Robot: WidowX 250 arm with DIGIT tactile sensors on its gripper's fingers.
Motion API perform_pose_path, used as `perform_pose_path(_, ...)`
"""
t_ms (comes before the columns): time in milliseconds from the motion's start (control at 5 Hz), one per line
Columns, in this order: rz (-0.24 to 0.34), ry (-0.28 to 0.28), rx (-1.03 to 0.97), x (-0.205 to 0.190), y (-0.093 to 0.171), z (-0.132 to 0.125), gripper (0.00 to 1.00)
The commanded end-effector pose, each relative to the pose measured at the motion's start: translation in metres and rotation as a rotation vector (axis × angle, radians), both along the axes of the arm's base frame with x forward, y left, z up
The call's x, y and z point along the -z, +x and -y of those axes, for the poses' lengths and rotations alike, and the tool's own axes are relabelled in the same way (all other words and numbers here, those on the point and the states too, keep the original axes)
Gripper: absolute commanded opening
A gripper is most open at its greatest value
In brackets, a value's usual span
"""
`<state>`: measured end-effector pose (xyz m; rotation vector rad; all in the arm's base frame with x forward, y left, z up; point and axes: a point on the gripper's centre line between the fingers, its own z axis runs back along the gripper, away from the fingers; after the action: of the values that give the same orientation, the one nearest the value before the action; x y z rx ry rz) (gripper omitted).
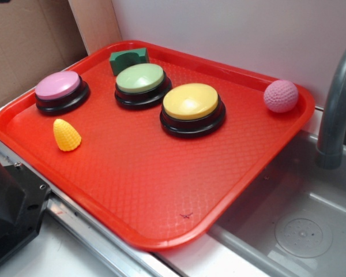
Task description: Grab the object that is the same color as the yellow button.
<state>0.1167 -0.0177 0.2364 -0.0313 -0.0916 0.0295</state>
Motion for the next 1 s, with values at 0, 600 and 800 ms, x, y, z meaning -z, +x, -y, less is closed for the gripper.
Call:
perform_pose_path(0,0.000,0.000,0.000,0.000,0.000,0.000,1.00)
perform_pose_path(600,-0.118,0.083,-0.385,0.145,0.039,-0.059,1.00)
perform_pose_path(800,-0.051,0.057,-0.376,0.193,0.034,-0.063,1.00)
